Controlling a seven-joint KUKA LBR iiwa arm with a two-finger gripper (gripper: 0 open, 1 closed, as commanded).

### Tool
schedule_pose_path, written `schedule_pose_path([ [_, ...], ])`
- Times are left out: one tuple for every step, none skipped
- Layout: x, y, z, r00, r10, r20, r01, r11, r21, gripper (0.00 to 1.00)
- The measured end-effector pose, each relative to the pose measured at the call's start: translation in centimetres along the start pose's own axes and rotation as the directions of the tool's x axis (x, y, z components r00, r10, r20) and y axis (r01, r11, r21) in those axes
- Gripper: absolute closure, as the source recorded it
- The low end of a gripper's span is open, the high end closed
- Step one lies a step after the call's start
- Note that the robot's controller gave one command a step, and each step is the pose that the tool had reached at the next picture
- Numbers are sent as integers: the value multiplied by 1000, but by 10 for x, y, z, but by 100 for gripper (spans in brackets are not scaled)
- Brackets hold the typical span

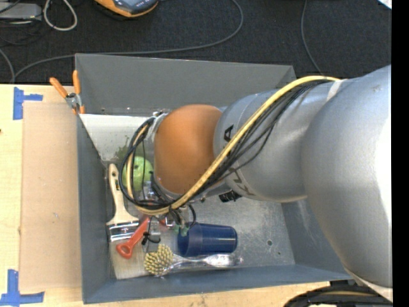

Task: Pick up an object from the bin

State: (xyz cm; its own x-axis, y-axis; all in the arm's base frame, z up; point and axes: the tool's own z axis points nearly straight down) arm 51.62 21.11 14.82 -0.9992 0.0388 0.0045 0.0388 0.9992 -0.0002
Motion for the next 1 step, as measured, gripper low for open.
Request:
schedule_pose_path([
  [0,-3,-78,990,-141,-6,141,990,1,0],
])
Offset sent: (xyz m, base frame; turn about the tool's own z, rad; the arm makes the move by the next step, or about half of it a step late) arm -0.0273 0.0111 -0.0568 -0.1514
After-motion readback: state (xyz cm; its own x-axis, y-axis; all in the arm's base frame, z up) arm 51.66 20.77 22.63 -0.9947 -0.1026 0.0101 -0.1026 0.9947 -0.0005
